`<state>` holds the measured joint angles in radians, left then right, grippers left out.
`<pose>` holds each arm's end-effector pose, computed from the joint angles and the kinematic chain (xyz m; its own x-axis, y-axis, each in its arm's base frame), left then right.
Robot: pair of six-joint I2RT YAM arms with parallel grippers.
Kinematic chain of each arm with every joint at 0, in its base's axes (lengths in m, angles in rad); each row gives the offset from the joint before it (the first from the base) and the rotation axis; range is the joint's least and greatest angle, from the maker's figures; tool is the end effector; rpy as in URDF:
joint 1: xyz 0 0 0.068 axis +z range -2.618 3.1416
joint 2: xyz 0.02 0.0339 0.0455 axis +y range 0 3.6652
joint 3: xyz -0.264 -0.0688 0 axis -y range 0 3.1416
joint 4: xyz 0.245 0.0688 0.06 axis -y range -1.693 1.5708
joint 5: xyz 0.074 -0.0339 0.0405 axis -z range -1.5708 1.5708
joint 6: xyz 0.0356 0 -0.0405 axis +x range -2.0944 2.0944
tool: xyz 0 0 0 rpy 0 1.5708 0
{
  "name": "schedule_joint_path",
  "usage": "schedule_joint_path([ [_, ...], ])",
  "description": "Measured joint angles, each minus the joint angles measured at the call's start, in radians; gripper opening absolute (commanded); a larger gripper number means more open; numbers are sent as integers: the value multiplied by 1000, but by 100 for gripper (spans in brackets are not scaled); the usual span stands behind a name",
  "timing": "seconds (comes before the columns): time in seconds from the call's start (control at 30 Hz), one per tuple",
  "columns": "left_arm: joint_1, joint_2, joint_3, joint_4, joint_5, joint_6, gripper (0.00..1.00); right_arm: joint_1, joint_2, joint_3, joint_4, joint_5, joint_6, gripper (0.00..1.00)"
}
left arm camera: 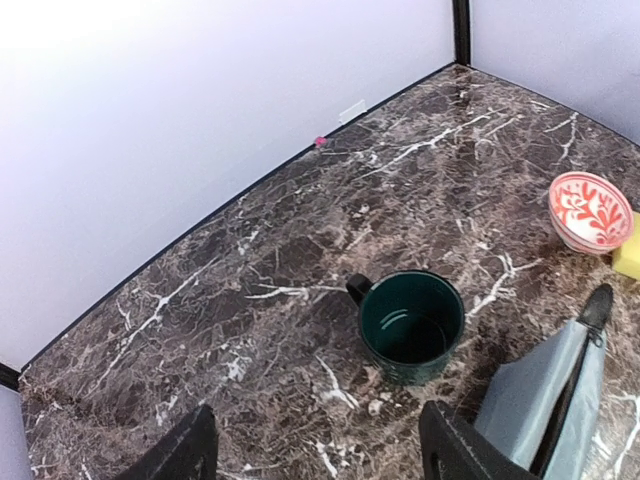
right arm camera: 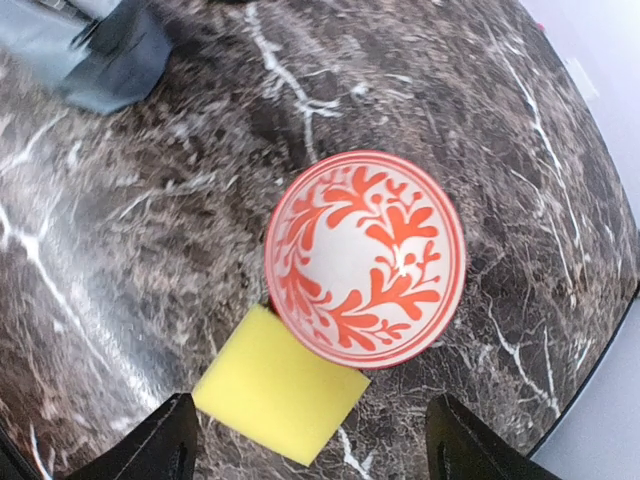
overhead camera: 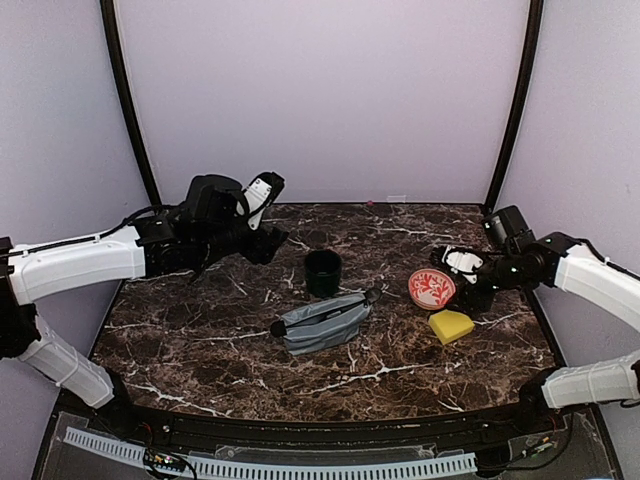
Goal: Sort the hair-cutting tools
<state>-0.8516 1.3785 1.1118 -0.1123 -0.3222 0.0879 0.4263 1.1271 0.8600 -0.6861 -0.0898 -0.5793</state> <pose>0.2205 -0.2347 0.3261 -0.1972 0.3516 -0.9152 0.5392 0.8185 0.1983 0.2010 0.0948 0.2559 -0.3699 -0.7668 -0.5246 -0.7906 0.5564 -0.2558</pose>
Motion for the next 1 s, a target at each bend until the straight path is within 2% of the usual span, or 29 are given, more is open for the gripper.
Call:
schedule_joint_path([
  [0.13, 59, 53, -3, 99, 17, 8, 71, 0, -88, -60, -40, -56, -134, 60],
  [0.27, 103, 57, -73, 194, 78, 2, 71, 0, -72, -62, -94, -91, -255, 50],
  [0.43, 108, 114, -34, 185, 149, -21, 70, 3, -4, -68, -136, -65, -339, 46],
  [0.6, 108, 120, 11, 190, 230, -6, 71, 10, -1, -156, -85, 12, -404, 46],
  [0.8, 108, 49, -91, 254, 241, 5, 71, 36, 55, -229, -56, 94, -461, 39],
  [1.0, 108, -5, -121, 255, 282, 0, 71, 46, 118, -246, 12, 180, -469, 35],
])
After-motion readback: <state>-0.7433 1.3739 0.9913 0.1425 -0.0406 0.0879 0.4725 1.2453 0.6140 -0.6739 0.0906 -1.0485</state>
